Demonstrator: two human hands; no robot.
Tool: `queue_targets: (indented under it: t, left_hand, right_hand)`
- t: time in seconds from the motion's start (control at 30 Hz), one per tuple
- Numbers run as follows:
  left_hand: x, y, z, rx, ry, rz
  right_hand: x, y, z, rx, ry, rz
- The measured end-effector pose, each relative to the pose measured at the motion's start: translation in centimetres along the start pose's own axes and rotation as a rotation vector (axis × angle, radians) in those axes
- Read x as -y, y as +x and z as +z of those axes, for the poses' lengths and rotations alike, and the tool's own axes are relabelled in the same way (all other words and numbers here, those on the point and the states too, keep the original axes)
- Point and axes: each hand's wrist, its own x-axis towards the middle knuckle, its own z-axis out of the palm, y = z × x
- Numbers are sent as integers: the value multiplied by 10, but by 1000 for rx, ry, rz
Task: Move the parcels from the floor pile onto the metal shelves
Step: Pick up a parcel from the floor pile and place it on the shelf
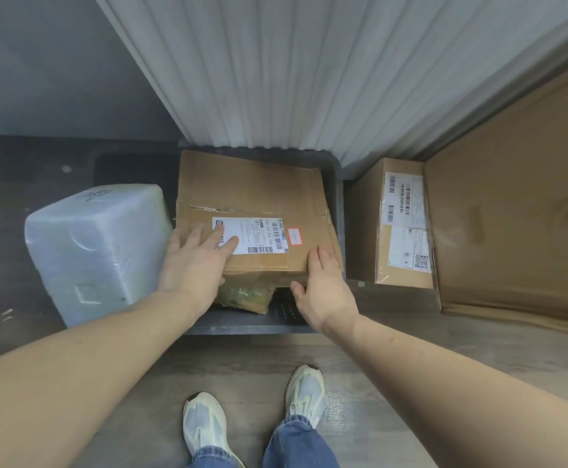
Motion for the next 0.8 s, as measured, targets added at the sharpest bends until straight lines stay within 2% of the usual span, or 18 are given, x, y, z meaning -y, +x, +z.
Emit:
queue_targets:
  t: [0.27, 0.47, 0.67, 0.8]
  left_hand:
    - [1, -2, -3, 7, -17, 3]
    - [2, -4, 5, 21, -238, -30]
    - [1, -8, 0, -38, -228, -37]
    - [-3, -19, -13, -82, -164, -35]
  right_hand:
    - [3, 0, 0, 7, 17, 14]
    - [-1, -2, 4, -21, -2, -14]
    - [-1, -5, 1, -49, -1, -43]
    - [10, -19, -4, -153, 24, -223]
